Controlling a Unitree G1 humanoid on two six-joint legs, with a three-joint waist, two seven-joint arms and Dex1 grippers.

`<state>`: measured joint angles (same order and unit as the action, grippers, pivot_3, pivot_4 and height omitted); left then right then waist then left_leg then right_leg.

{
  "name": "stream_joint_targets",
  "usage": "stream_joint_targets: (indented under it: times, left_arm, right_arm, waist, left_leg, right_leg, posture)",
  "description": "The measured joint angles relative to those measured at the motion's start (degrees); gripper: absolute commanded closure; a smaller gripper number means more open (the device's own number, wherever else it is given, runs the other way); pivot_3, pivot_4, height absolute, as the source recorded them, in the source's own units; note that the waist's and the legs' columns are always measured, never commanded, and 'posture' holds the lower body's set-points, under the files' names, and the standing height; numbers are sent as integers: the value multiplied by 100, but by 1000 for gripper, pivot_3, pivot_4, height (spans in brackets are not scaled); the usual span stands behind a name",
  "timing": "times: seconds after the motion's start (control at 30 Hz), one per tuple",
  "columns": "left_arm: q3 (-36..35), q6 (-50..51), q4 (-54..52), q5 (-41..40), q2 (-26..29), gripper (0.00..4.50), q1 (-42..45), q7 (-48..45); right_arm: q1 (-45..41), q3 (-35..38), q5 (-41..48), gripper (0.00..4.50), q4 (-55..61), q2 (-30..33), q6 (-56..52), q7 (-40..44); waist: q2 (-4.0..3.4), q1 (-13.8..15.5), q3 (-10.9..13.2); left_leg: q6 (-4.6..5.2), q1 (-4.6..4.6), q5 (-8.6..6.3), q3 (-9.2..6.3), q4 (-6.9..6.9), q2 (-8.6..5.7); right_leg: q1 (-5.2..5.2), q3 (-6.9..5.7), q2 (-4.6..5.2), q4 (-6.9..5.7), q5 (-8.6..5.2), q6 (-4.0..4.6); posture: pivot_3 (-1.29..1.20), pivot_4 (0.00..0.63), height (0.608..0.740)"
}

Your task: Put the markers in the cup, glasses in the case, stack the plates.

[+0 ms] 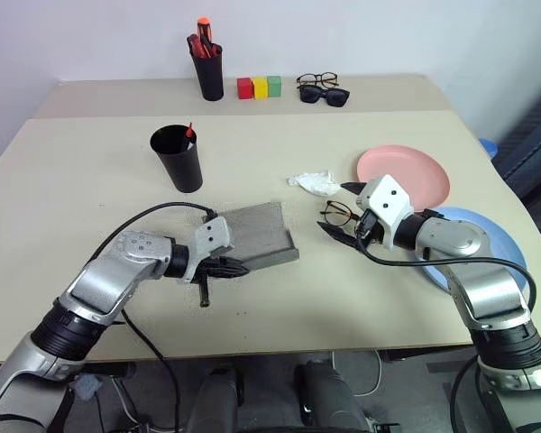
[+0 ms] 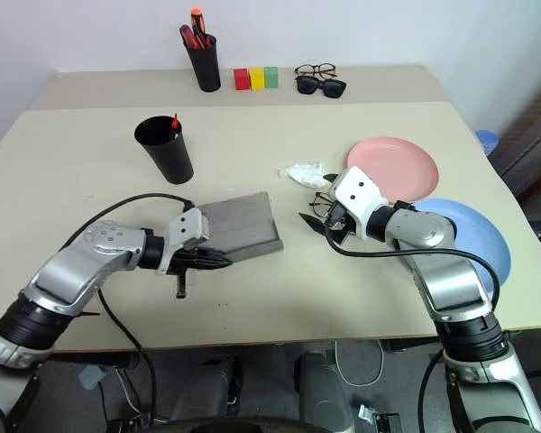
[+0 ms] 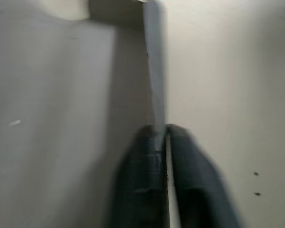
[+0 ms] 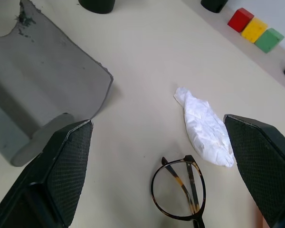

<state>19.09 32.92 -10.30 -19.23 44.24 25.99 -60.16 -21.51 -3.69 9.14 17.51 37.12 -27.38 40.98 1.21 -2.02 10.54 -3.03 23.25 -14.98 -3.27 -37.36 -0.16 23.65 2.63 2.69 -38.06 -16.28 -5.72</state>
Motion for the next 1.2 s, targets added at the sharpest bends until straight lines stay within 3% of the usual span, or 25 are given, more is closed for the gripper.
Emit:
stream_joint_targets:
  times: [0.23,0.33,0.47,0.7,1.1,1.2]
  left_arm:
    - [31,-432,429,261,-194,4451,182,-333]
    - [24,-454,545,226,-298,3657,237,-533]
    - [-61,-559,565,247,-383,1739,373,-568]
    - [-620,-865,550,217,-495,1739,314,-347]
    - [-1387,-549,-582,-151,-409,1739,-863,194]
    - [-1403,-435,-749,-203,-450,1683,-1049,381]
  right_arm:
    - [-3,-85,-160,0,35,538,-652,135]
    - [-14,-200,-231,0,34,592,-976,116]
    - [-208,-251,-342,0,9,610,-1260,35]
    - [-376,-295,-611,0,-354,613,-1540,-213]
    - [-621,-668,-1066,0,-1244,248,-1393,-530]
    - [-662,-682,-1071,827,-1312,207,-1369,-529]
  waist:
    - [0,18,0]
    - [0,17,0]
    - [-1,13,0]
    - [-1,15,0]
    - [-1,-18,0]
    - [-1,-6,0]
  left_leg:
    - [2,1,-1,1,-3,-1]
    - [2,2,-1,1,-4,0]
    - [2,2,-1,0,-5,0]
    - [2,2,-1,-1,-6,0]
    - [3,2,-2,-2,-5,2]
    - [3,2,-2,-3,-6,2]
  right_leg:
    - [-1,0,0,0,0,0]
    - [0,0,0,0,0,0]
    - [0,0,0,-1,0,0]
    - [0,0,1,-1,0,0]
    - [0,3,5,-1,0,-1]
    - [0,3,5,-2,0,-1]
  posture:
    - [0,150,740]
    - [0,150,740]
    - [0,150,740]
    - [0,150,740]
    - [0,150,740]
    - [0,150,740]
